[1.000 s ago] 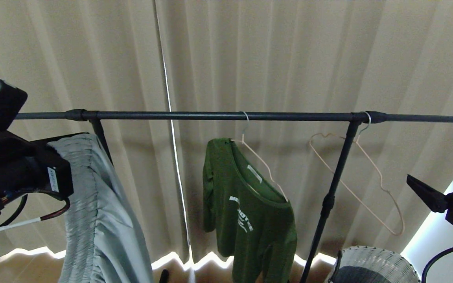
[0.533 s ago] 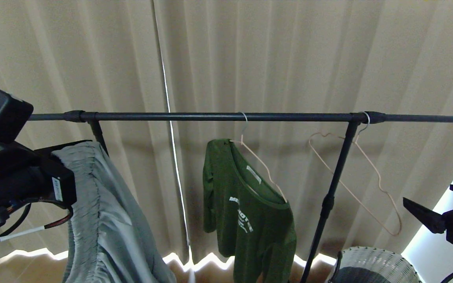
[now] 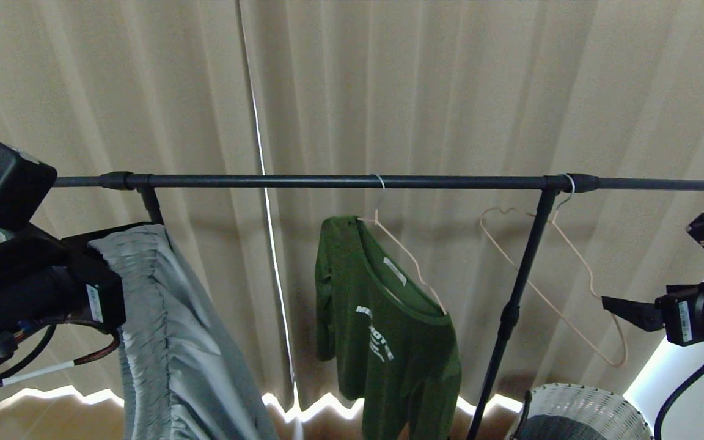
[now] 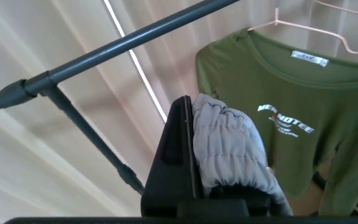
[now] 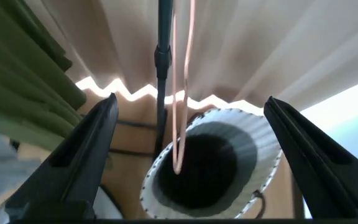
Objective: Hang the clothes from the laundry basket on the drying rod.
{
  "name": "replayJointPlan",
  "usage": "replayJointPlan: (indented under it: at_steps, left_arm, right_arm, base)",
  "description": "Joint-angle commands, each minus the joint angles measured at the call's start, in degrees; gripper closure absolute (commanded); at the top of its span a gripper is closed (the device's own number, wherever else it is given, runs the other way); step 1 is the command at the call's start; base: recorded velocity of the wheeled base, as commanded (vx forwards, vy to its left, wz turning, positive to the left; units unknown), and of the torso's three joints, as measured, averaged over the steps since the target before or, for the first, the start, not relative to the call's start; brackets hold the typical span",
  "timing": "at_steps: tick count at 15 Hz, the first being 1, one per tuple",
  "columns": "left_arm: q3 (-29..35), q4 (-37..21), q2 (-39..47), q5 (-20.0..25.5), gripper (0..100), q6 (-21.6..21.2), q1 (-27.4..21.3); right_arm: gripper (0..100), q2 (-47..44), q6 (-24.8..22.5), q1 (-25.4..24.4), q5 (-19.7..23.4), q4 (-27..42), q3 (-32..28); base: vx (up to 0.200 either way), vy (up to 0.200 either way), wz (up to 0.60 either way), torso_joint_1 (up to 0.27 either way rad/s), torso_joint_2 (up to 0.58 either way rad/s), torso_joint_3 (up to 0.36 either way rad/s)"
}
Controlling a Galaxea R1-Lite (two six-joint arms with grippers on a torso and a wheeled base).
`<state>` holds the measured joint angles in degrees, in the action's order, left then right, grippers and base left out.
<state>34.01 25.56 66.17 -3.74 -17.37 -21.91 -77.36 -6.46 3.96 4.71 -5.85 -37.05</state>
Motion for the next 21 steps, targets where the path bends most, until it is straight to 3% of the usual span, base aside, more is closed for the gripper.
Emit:
replayJointPlan:
  at_steps: [1,5,8,16,17,21]
  left_arm:
    - [0.09,0.01,0.19,-0.04,100,-0.03,-1.21]
    - [0.0,0.01,0.27,-0.04,100,-0.03,-2.97]
    - [0.0,0.01,0.01,-0.12,100,0.06,-3.76]
    - [0.53,0.01,0.1,-0.12,100,-0.21,-4.99]
    - [0.53,0.01,0.1,-0.21,100,-0.21,-5.08]
    - [0.53,0.01,0.01,-0.39,100,-0.21,-5.6]
  right_arm:
    - [0,-8.86,1.54,-0.71,-0.14,-0.04,-3.82]
    - [0,-15.8,5.05,-2.91,-1.63,-1.18,-8.04]
    - [0,-23.27,5.14,-2.91,-7.69,-10.76,-7.86]
    - [0,-24.15,5.32,-2.82,-7.96,-12.17,-9.01]
    - [100,-24.24,5.32,-2.64,-7.96,-12.17,-9.01]
    - [100,-25.03,5.41,-2.03,-7.78,-12.17,-9.45]
  base:
    - [0.0,0.0,0.0,0.0,0.0,0.0]
    - [0.0,0.0,0.0,0.0,0.0,0.0]
    - [0.0,0.0,0.0,0.0,0.0,0.0]
    - [0.0,0.0,0.0,0.0,0.0,0.0]
    - [0.0,0.0,0.0,0.0,0.0,0.0]
    - [0.0,0.0,0.0,0.0,0.0,0.0]
